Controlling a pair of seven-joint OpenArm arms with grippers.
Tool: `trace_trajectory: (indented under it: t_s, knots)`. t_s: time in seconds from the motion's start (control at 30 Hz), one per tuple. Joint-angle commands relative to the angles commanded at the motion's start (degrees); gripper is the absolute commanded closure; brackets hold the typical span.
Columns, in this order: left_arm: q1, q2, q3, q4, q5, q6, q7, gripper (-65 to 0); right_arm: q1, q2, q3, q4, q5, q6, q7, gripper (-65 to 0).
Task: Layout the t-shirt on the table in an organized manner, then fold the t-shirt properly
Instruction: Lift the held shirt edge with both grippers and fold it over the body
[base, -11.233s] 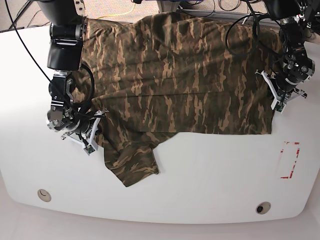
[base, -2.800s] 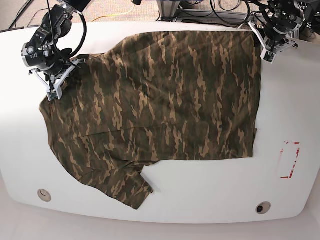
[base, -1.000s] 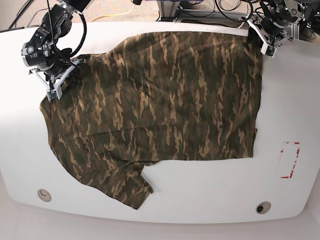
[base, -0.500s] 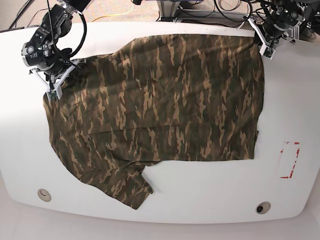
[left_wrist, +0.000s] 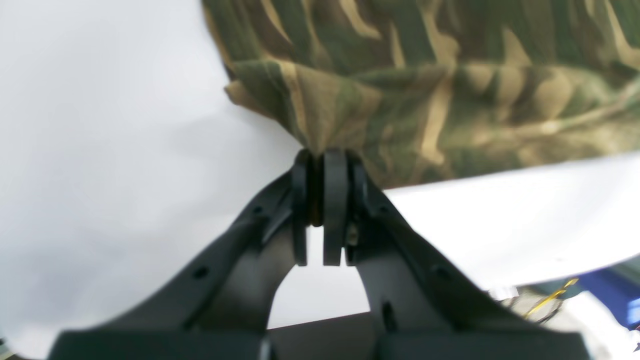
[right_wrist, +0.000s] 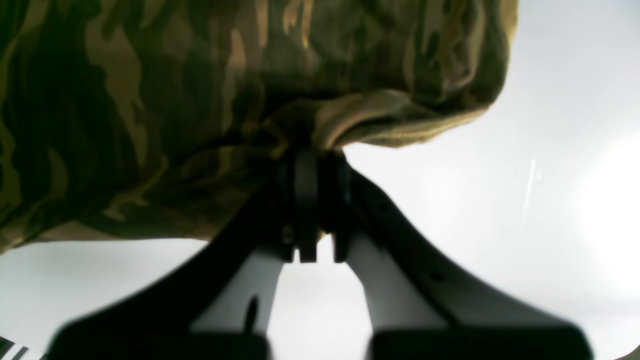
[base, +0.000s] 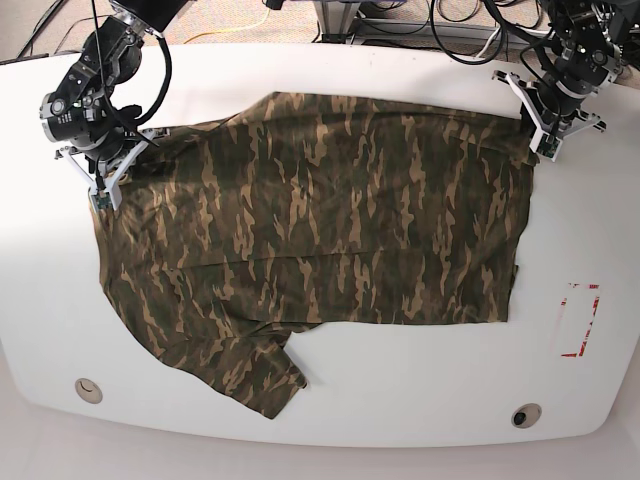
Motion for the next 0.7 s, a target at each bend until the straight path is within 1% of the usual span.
trace_trajectory:
  t_s: [0.2, 0.37, 0.43, 0.5, 0.57, 0.63, 0.7]
  knots:
    - [-8.09, 0.00, 0.00, -0.26, 0.44, 0.00, 3.87, 0.0, 2.20, 0.62, 0.00, -0.26, -0.18, 0.00, 0.00, -1.4]
    - [-15.03, 0.00, 0.44, -1.58, 0.53, 0.00, 9.32, 0.0, 3.52, 0.79, 0.00, -2.37, -0.53, 0.00, 0.00, -1.4]
    - [-16.53, -0.09, 1.05, -2.55, 0.62, 0.00, 9.67, 0.0, 4.31, 0.79, 0.00, -3.78, -0.53, 0.00, 0.09, -1.4]
    - [-17.85, -0.88, 1.76, -3.34, 1.14, 0.00, 9.67, 0.0, 4.57, 0.88, 0.00, -5.19, -0.62, 0.00, 0.18, -1.4]
    - [-19.25, -1.49, 3.25, -4.57, 2.73, 0.00, 9.67, -0.8, 4.75, 1.49, 0.00, -6.51, -0.62, 0.00, 0.35, -1.4]
    - [-20.48, -1.49, 4.22, -5.71, 3.96, 0.00, 9.67, -3.2, 4.92, 1.67, 0.09, -7.56, -0.62, 0.00, 0.44, -1.4]
    - [-21.80, -1.49, 4.57, -7.03, 4.75, 0.00, 9.67, -7.6, 5.01, 1.85, 0.09, -8.18, -0.62, 0.00, 1.32, -1.4]
